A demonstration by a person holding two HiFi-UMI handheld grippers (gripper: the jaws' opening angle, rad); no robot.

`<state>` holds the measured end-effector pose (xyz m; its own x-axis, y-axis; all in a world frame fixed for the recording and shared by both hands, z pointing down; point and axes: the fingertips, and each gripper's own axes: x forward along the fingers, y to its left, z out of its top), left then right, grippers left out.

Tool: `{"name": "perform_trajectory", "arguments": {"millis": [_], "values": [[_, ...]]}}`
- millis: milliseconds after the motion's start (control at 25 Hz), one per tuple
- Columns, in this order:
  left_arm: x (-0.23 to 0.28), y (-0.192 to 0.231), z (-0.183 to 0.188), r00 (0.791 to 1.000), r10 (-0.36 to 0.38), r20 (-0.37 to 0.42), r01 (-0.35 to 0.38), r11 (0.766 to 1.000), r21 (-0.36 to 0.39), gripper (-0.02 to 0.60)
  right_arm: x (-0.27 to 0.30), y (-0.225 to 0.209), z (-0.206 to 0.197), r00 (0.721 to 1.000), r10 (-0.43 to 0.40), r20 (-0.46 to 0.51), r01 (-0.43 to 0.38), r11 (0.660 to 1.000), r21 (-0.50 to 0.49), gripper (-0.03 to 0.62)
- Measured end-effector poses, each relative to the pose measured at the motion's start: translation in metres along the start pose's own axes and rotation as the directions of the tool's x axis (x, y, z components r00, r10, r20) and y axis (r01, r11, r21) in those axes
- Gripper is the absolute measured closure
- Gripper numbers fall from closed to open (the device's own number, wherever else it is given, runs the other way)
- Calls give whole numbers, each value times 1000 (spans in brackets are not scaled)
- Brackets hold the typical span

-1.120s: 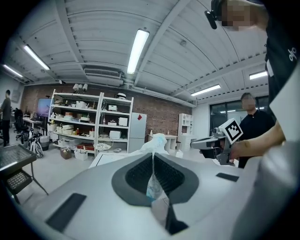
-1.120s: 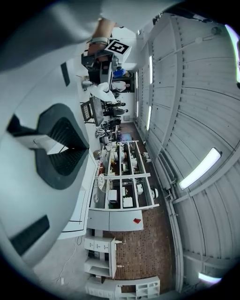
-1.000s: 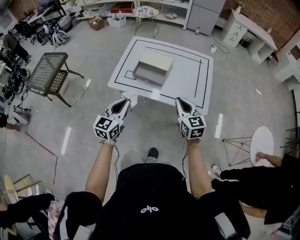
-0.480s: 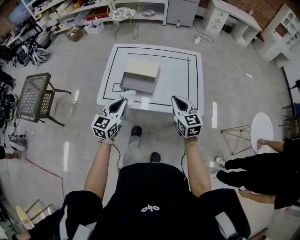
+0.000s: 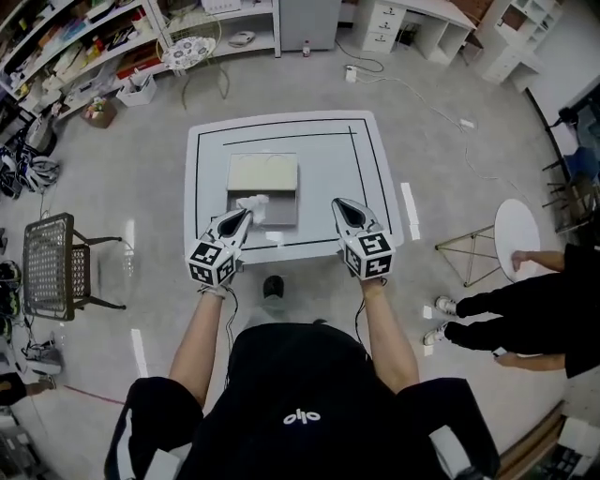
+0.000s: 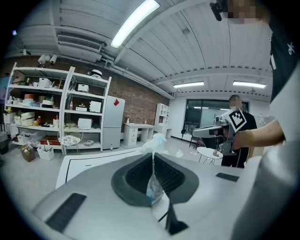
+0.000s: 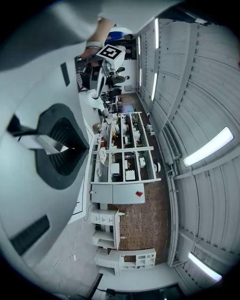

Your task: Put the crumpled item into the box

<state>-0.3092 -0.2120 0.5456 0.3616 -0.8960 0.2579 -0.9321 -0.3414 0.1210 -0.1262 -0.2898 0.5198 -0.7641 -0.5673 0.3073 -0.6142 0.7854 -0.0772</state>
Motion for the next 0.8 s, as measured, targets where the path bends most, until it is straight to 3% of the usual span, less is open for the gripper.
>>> {"name": "perform_trajectory", "arguments": {"millis": [360,800], "values": [[54,28,-29,984,-155,-87,157,988,10,566,41,-15,-18,994,-102,-49,105,993,45,585],[100,41,-80,932,-285,-226,295,955,15,566,82,-20,-50,980,-171,-99,180,979,92,585]]}}
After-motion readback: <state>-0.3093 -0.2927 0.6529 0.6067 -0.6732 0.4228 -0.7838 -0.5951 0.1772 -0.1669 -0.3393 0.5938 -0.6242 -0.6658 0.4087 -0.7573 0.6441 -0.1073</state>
